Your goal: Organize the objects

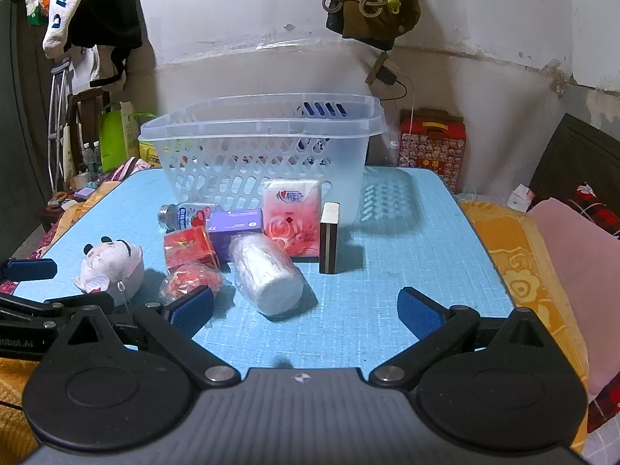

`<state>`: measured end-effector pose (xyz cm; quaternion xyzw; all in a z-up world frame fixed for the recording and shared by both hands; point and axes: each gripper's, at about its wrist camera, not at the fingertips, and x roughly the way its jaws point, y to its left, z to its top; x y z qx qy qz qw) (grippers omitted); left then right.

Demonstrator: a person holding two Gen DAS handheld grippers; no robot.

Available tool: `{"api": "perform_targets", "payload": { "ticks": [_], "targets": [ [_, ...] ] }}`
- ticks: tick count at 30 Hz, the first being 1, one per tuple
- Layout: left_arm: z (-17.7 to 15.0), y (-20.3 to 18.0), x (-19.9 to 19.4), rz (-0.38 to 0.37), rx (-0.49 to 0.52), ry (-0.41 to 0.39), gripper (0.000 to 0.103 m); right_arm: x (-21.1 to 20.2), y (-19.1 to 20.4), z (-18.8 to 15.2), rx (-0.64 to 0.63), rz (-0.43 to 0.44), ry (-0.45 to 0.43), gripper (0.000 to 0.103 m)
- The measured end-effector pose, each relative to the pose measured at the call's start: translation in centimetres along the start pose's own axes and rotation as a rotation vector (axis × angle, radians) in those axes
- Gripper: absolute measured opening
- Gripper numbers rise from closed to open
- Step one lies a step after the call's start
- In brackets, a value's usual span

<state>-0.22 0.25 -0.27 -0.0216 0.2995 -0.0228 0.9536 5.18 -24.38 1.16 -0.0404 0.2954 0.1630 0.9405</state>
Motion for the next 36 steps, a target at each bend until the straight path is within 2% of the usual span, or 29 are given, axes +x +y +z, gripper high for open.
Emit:
{"api": "perform_targets", "payload": {
  "ticks": [9, 16, 22, 36],
  "targets": [
    [-0.07, -0.04, 0.13, 0.004, 0.0, 0.005, 0.102, 0.05, -0.15, 0.06, 0.006, 0.001, 0.005, 0.103],
    [-0.12, 0.19, 0.25, -0.028, -0.019, 0.022, 0.102, 0.08, -0.25, 0.1, 0.011, 0.001, 0.006, 0.103],
    [-0.15, 0.05, 0.34, -0.016, -0.012, 0.024, 0.102, 0.14, -0.23, 0.11, 0.005, -0.001, 0.011, 0.103],
    [-0.19, -0.06, 0.09, -0.031, 0.0, -0.007, 0.102, 0.25, -0.08, 0.01, 0.002, -0.003, 0.016, 0.103]
  ]
}}
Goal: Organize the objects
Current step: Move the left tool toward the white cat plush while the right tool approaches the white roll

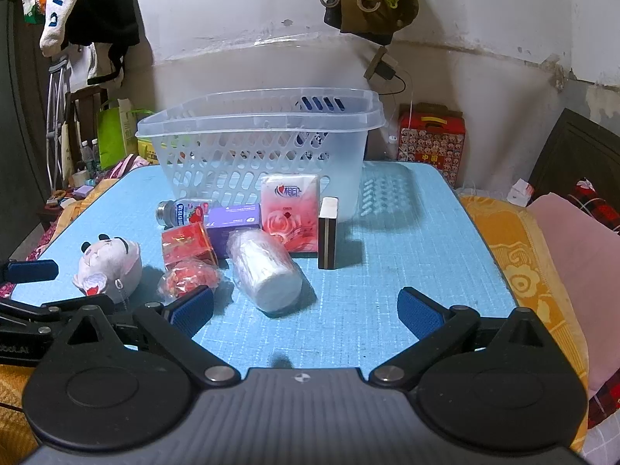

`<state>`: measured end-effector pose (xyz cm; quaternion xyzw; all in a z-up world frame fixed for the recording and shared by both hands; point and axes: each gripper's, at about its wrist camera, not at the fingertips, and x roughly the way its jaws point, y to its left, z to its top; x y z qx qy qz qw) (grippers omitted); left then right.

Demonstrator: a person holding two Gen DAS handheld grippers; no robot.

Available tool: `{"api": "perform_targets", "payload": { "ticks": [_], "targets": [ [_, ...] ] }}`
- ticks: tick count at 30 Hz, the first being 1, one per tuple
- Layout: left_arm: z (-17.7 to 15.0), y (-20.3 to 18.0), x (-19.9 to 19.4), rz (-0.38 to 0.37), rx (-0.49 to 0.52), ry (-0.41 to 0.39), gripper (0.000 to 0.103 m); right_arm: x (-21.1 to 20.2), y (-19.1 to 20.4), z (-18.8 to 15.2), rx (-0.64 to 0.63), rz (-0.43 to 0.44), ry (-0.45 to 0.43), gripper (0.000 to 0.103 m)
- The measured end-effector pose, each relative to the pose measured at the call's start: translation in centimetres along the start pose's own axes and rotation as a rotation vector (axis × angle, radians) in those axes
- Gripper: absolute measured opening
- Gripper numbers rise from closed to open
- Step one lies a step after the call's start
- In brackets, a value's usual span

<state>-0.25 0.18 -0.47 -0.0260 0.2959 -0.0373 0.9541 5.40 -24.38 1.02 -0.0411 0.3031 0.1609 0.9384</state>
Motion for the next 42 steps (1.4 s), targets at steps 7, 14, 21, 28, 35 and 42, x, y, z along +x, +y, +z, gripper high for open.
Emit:
{"api": "perform_targets", "payload": {
  "ticks": [7, 14, 21, 28, 35, 42],
  "targets": [
    [0.3, -0.4, -0.6, 0.032, 0.039, -0.052, 0.103, -0.2, 0.3, -0.1, -0.044, -0.007, -0.034, 0.103],
    [0.6, -0.3, -0.7, 0.084, 0.068, -0.104, 0.103, -0.2, -0.2, -0.3, -0.005, 0.011, -0.114, 0.103],
    [0.7, 1.0, -0.8, 0.032, 0.028, -0.071, 0.103, -0.4, -0.6, 0.0, -0.03, -0.022, -0.112, 0.103],
    [1.2, 1.6, -0.5, -0.028, 0.036, -0.029, 0.103, 0.2, -0.6, -0.4, -0.043, 0.057, -0.075, 0.103],
    [1.6, 2.8, 0.7, -0.068, 0.043, 0.033, 0.098, 1.9, -0.9, 0.3, -0.04, 0.175, -0.033, 0.103],
    [2.0, 2.9, 2.1, -0.111, 0.065, 0.086, 0.098, 4.5, 0.6, 0.7, -0.134, 0.2, 0.038, 0.099]
  ]
}}
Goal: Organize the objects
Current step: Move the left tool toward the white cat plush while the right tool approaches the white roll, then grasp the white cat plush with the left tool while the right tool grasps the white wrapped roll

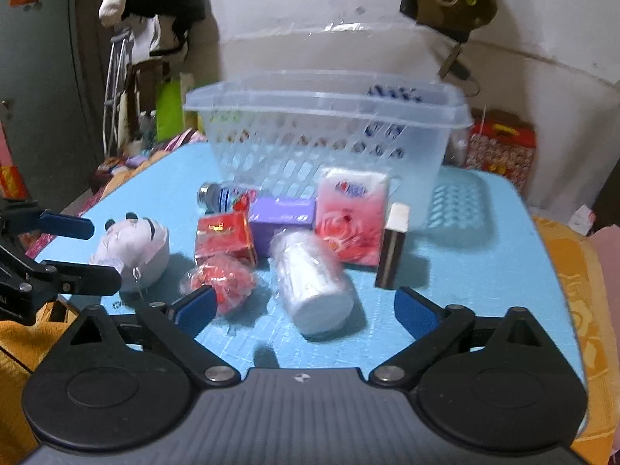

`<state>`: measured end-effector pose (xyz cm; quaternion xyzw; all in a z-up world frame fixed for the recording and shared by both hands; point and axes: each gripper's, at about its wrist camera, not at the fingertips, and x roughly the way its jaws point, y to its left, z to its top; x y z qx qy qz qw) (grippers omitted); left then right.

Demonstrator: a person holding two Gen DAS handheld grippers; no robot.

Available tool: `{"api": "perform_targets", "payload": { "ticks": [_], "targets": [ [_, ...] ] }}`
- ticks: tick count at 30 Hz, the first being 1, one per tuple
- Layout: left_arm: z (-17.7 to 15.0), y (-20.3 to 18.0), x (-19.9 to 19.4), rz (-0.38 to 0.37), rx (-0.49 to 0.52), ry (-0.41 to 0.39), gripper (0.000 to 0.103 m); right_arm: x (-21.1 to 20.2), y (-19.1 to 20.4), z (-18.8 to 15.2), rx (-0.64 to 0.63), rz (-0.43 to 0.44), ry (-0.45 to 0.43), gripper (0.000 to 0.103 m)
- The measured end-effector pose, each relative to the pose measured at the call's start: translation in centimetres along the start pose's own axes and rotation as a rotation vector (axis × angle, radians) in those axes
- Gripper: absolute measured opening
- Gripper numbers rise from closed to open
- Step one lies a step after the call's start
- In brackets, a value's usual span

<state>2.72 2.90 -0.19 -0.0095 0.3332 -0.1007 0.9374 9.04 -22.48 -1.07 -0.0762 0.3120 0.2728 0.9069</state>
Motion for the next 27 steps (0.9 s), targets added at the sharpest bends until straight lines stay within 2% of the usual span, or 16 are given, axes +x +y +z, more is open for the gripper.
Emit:
{"api": "perform_targets", "payload": {
  "ticks": [5, 12, 17, 20, 21, 23, 25, 27],
  "targets": [
    [0.3, -0.2, 1.5, 0.006, 0.026, 0.049, 0.098, 0.8, -0.6, 0.2, 0.001, 0.001, 0.011, 0.098],
    [1.0, 0.4, 3.7, 0.03, 0.065, 0.089, 0.098, 1.8, -1.2, 0.5, 0.017, 0.039, 0.027, 0.092],
    [1.0, 0.3, 4.8, 0.055, 0.118, 0.109, 0.098, 2.5, -1.0, 0.5, -0.003, 0.041, 0.048, 0.083],
    [0.9, 0.3, 5.7, 0.059, 0.133, 0.137, 0.097, 2.7, -1.3, 0.5, 0.015, 0.06, 0.065, 0.072],
    [0.9, 0.2, 5.8, 0.072, 0.149, 0.135, 0.095, 2.6, -1.4, 0.5, 0.02, 0.069, 0.067, 0.071],
    [0.7, 0.3, 5.6, 0.088, 0.157, 0.123, 0.084, 2.5, -1.4, 0.5, 0.019, 0.071, 0.065, 0.07],
    [0.7, 0.8, 5.3, 0.096, 0.145, 0.111, 0.075, 2.6, -1.4, 0.3, 0.016, 0.073, 0.074, 0.059],
    [0.8, 1.5, 5.2, 0.099, 0.123, 0.105, 0.068, 2.8, -1.5, 0.2, 0.018, 0.082, 0.089, 0.056]
  ]
}}
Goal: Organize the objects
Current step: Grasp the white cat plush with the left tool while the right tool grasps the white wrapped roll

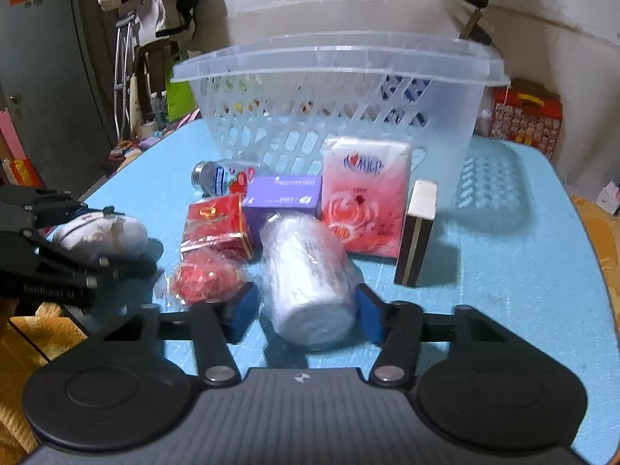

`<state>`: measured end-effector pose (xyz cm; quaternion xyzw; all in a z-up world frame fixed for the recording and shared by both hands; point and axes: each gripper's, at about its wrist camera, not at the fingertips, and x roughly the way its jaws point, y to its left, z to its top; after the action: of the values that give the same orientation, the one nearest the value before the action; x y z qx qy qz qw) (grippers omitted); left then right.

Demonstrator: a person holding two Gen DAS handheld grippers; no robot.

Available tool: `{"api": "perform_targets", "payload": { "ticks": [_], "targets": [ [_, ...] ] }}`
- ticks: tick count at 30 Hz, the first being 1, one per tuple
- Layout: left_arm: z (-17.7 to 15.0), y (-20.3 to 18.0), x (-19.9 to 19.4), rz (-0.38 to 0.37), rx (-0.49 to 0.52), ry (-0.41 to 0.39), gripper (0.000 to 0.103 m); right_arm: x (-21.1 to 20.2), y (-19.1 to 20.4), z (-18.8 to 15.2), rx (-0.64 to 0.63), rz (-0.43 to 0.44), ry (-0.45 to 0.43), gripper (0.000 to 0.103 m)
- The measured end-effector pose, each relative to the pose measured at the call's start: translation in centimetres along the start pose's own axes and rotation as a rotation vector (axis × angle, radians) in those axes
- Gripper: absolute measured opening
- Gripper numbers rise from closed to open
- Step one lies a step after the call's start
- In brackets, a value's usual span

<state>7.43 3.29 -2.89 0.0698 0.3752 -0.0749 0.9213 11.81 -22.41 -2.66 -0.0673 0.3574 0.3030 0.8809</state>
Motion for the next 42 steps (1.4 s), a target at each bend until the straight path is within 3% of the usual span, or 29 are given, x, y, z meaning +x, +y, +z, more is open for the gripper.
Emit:
{"api": "perform_targets", "payload": {
  "ticks": [6, 9, 12, 16, 26, 42],
  "targets": [
    [-0.2, 0.5, -0.1, -0.022, -0.021, -0.002, 0.068, -0.1, -0.3, 0.0, 0.018, 0.005, 0.0, 0.057],
    [-0.6, 0.4, -0.1, -0.022, -0.018, 0.006, 0.078, -0.1, -0.3, -0.1, 0.015, 0.003, 0.001, 0.058],
    [-1.0, 0.4, -0.3, -0.019, -0.021, 0.002, 0.078, -0.1, -0.2, -0.1, 0.012, 0.0, 0.0, 0.058],
    [-0.9, -0.1, -0.7, -0.005, 0.003, -0.012, 0.068, -0.1, 0.1, -0.1, -0.002, -0.009, -0.003, 0.054],
    [-0.9, -0.6, -1.2, -0.044, 0.015, -0.023, 0.068, -1.9, -0.2, 0.0, 0.002, -0.029, -0.055, 0.051],
    [-0.3, -0.2, -3.4, -0.072, -0.018, -0.14, 0.068, -4.7, -0.1, 0.6, -0.001, -0.028, -0.189, 0.051]
  ]
}}
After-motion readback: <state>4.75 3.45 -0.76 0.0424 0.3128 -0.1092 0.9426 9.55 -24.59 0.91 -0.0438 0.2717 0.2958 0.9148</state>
